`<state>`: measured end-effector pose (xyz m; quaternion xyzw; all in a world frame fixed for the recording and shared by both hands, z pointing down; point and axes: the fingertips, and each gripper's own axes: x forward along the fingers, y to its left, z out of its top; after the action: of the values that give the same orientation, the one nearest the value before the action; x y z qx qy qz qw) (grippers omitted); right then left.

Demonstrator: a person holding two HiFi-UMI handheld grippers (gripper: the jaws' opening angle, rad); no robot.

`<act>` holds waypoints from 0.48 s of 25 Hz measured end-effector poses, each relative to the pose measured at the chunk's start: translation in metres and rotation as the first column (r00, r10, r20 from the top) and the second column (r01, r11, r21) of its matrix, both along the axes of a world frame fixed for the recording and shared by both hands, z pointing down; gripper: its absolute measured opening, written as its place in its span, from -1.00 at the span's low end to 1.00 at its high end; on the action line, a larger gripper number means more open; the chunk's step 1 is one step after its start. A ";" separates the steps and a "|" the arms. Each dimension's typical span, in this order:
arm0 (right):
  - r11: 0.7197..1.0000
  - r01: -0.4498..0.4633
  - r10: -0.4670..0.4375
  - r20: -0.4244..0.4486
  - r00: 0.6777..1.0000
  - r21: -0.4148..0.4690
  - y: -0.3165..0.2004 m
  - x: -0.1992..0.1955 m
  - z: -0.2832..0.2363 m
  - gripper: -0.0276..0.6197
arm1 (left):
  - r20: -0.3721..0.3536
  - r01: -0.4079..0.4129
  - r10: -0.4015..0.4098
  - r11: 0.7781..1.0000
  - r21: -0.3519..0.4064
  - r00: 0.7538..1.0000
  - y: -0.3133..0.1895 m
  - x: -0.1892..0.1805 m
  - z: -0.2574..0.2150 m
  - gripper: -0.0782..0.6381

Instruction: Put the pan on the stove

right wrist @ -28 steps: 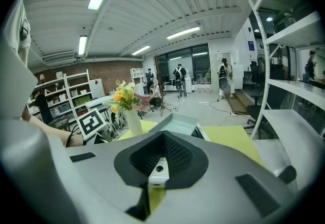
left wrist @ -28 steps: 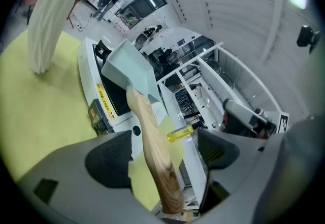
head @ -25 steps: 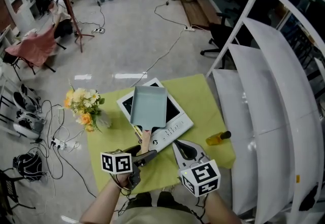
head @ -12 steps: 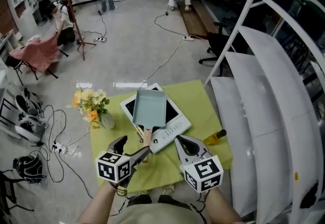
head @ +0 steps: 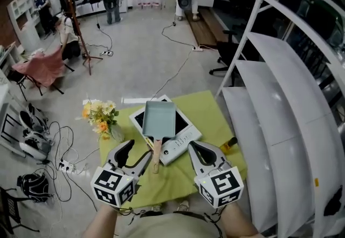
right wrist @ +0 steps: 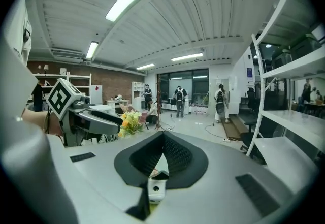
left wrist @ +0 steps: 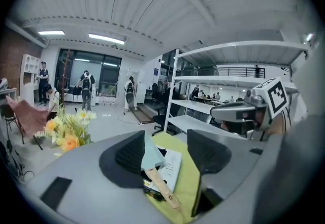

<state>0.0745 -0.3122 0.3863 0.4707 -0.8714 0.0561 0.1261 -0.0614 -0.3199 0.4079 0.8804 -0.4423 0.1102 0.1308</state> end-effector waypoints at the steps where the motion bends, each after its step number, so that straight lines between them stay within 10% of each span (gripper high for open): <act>1: 1.000 0.000 0.000 0.004 1.000 0.011 0.002 0.001 -0.006 -0.90 | 0.000 0.002 -0.002 1.000 0.021 1.000 0.002 -0.001 -0.009 -0.06; 12: 0.988 0.011 -0.015 0.023 1.000 0.154 0.033 0.005 -0.062 -0.90 | 0.100 0.036 -0.060 0.974 0.222 0.993 0.026 -0.014 -0.063 -0.49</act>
<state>0.0795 -0.2795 0.3238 0.4725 -0.8777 -0.0066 0.0793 -0.0750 -0.2938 0.3446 0.8714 -0.4793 0.1038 0.0119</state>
